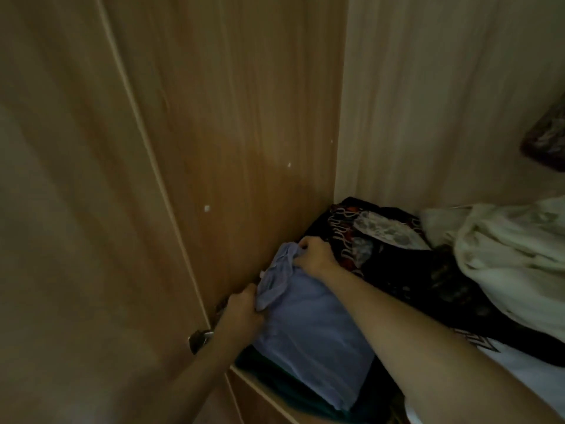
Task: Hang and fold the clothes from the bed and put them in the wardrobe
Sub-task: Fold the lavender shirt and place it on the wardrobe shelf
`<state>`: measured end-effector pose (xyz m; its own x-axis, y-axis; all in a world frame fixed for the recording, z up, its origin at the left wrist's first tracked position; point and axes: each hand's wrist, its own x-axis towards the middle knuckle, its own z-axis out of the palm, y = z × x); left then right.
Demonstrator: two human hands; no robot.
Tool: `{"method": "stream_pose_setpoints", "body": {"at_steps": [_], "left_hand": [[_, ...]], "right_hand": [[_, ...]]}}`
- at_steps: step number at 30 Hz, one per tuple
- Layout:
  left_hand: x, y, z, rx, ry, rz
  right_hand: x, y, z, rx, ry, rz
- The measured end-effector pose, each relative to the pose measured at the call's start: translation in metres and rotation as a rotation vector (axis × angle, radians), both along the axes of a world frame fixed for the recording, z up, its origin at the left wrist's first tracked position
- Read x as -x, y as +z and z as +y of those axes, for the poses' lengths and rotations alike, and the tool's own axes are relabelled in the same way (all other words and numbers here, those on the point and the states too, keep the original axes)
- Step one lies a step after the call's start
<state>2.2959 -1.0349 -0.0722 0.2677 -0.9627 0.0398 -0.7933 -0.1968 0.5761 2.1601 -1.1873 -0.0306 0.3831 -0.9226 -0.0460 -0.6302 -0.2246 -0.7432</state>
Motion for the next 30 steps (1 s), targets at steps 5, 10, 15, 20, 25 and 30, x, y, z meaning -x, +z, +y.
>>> {"method": "stream_pose_setpoints", "body": {"at_steps": [5,10,15,20,25,30], "left_hand": [[0.032,0.013,0.004,-0.080,-0.079,-0.693],[0.068,0.045,-0.020,0.008,-0.340,-0.828],[0.068,0.041,-0.045,0.226,-0.559,-0.815],[0.052,0.031,-0.047,0.263,-0.659,-0.619],[0.018,0.008,-0.042,-0.188,-0.214,-0.951],[0.026,0.029,-0.013,-0.099,-0.185,-1.061]], "right_hand": [[-0.020,-0.027,-0.001,0.033,0.171,0.020],[0.034,-0.014,0.012,0.344,0.167,-0.023],[0.097,-0.046,0.070,0.551,0.172,0.197],[0.112,-0.074,0.078,0.598,0.185,0.411],[0.135,-0.076,0.071,0.508,0.140,0.551],[0.115,-0.055,0.080,0.554,0.017,0.536]]}}
